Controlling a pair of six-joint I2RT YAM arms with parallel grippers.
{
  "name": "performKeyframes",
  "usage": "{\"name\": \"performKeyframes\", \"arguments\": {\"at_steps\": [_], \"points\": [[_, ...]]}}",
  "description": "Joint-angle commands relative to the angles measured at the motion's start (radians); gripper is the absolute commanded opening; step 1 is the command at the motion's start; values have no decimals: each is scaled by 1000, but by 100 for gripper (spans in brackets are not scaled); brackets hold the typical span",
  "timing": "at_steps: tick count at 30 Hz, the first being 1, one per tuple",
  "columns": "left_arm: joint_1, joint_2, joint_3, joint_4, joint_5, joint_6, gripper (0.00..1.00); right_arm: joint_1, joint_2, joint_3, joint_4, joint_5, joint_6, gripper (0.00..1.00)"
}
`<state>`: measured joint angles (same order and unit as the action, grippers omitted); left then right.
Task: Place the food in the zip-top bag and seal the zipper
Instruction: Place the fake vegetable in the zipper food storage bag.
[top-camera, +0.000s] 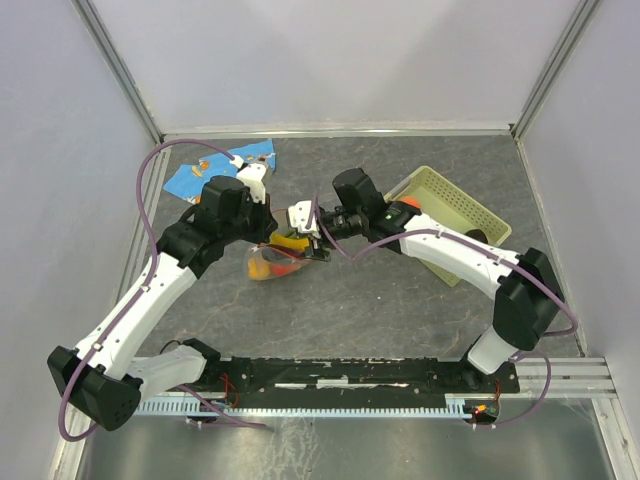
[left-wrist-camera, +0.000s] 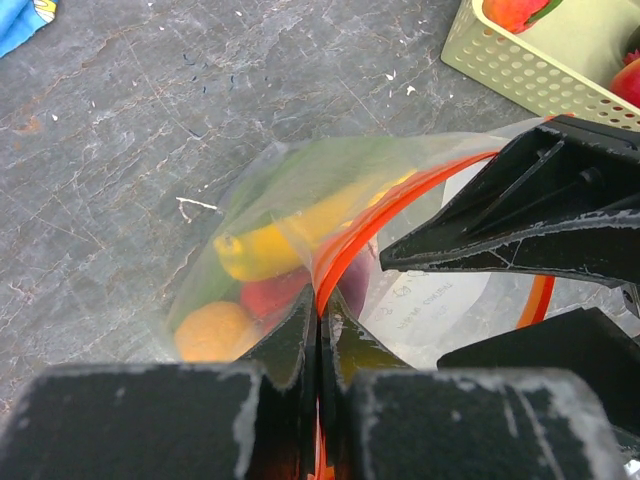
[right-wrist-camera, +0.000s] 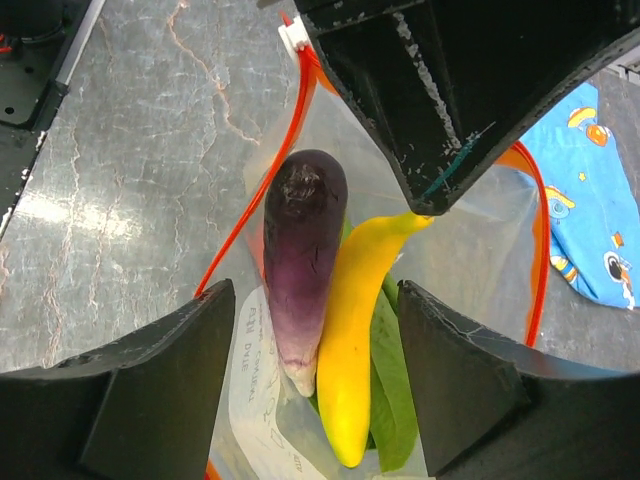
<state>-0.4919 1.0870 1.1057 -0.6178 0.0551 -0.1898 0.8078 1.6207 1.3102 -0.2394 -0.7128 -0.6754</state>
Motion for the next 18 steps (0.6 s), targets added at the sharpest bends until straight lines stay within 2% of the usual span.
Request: {"name": "performKeyframes", "arguments": {"at_steps": [1,10,18], "points": [[4,-5,4,58,12,41,3,2,-24,63,-32,55,-6,74],[5,-7,4,57,14,41,3,2,-156,36,-28,226,117,72],[5,-7,3,57,16,40,3,-4,-286,-27,-94,600,330,74]]}}
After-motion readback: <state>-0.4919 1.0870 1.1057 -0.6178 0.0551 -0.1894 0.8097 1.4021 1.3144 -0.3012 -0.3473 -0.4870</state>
